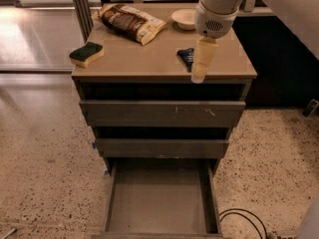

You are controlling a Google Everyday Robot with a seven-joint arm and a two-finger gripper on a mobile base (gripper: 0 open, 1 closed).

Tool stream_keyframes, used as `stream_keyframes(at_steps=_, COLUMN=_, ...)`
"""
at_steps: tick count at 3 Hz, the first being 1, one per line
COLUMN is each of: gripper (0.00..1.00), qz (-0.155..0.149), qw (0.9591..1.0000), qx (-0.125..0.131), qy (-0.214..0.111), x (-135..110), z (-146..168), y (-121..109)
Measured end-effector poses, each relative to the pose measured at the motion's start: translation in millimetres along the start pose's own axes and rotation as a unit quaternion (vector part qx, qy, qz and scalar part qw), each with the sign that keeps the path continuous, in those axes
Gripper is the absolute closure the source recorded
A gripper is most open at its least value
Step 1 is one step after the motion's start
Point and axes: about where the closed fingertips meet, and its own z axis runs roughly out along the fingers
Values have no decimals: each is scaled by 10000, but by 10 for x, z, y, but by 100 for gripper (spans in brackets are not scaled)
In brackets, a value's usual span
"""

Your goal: Place rxbar blueberry into bottom drawer

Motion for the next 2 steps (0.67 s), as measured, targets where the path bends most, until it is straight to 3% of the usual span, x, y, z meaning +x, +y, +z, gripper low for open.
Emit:
stream_keyframes(at_steps=1, gripper=0, qz=761, qw=9971, qx=0, qy=-81, x=-7, z=207, y=-324)
stream_keyframes(at_steps=2, gripper=0, qz=762, qw=9971, qx=0, qy=-81, x=-7, z=207, y=-324)
